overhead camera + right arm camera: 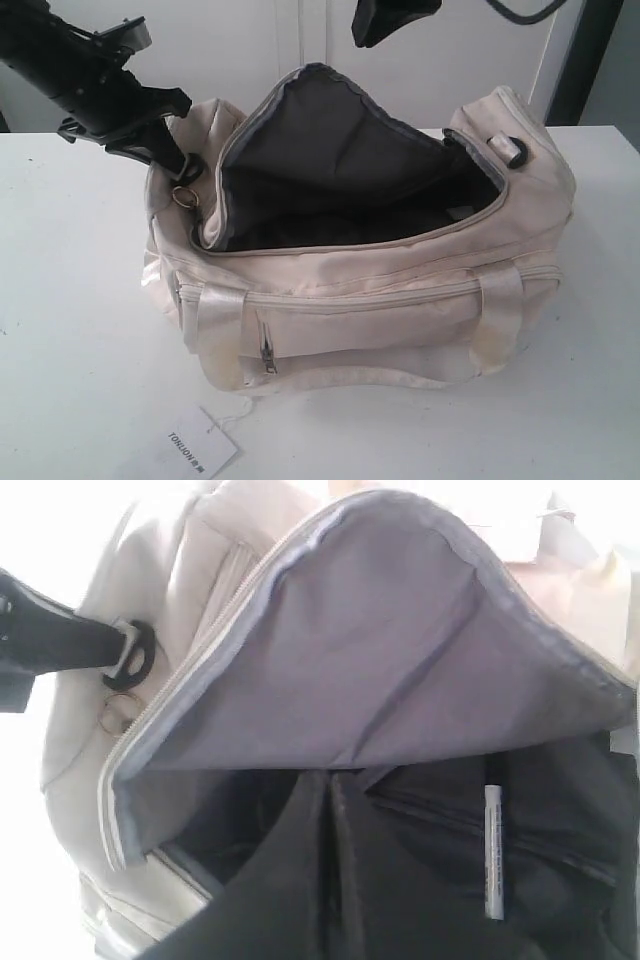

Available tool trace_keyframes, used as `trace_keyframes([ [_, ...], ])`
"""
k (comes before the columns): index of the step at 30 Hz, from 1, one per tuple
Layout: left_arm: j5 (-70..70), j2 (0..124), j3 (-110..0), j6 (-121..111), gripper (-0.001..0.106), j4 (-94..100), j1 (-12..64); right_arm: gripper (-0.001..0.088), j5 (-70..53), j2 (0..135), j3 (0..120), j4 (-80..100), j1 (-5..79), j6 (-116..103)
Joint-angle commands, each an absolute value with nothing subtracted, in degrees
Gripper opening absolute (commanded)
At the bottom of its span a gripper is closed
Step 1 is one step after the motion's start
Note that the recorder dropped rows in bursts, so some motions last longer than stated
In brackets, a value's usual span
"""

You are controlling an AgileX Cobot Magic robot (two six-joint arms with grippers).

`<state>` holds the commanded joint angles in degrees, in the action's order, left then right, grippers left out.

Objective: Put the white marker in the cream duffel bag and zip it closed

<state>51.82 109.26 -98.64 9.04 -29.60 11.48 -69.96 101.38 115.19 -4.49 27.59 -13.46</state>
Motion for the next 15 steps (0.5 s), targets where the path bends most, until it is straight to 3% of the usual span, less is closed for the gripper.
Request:
trace_keyframes([
  [15,52.9,109.3,-98.6,13.0,0.000,-38.4,11.5,0.0000,-70.0,101.8,115.2,-5.4,27.3,-21.0],
])
